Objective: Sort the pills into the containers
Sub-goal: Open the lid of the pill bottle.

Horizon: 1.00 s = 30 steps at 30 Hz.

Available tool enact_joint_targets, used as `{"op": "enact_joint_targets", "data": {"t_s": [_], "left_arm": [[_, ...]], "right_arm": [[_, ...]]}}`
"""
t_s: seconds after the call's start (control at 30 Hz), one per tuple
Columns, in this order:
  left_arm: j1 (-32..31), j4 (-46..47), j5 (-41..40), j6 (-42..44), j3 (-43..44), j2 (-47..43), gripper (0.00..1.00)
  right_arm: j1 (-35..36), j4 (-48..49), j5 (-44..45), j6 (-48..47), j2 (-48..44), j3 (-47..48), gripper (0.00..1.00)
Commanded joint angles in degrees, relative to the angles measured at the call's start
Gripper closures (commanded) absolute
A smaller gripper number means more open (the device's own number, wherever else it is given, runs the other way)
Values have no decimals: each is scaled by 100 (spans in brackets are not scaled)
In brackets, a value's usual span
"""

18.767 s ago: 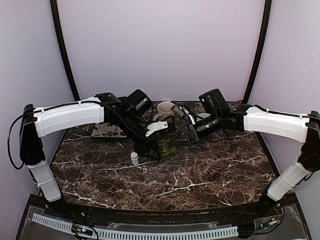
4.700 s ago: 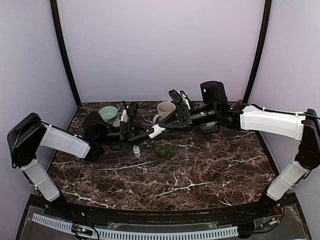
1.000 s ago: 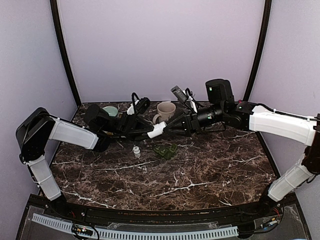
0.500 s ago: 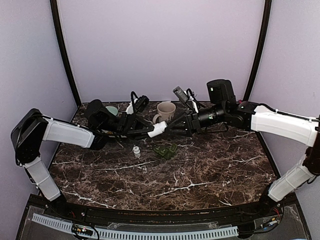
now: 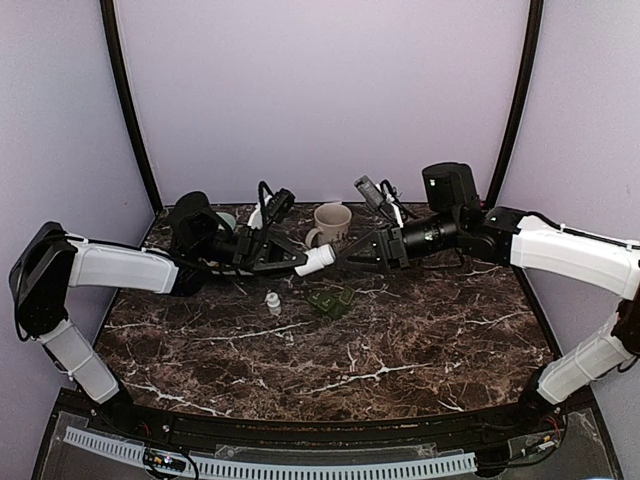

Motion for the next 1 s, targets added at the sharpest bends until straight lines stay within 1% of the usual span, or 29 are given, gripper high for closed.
{"op": "enact_joint_targets", "data": {"t_s": [0.0, 0.07, 0.2, 0.4, 0.53, 0.6, 0.77, 0.97], "left_arm": [[29, -1253, -210, 1200, 49, -520, 87], [31, -1522, -272, 1429, 58, -598, 87], [34, -2090, -434, 1930, 97, -721, 87], [34, -3238, -857, 2975, 299, -933, 87], [29, -3833, -1196, 3568, 452, -1091, 87], [32, -4000, -1306, 3772, 494, -1151, 87], [29, -4209, -1468, 4093, 530, -1266, 87], [34, -4486, -1580, 4397, 547, -1358, 87]], "right_arm": [[-58, 411, -19, 813, -127, 66, 41], [-56, 375, 17, 1012, -128, 107, 41], [-52, 77, 83, 1448, -4, 564, 43], [-57, -388, 104, 2309, 271, 1003, 45], [-52, -1053, 324, 2308, 416, 1314, 46], [-68, -1293, 403, 2313, 470, 1405, 46], [-67, -1516, 464, 2493, 645, 1538, 46], [-86, -1395, 275, 2809, 757, 1624, 46]]}}
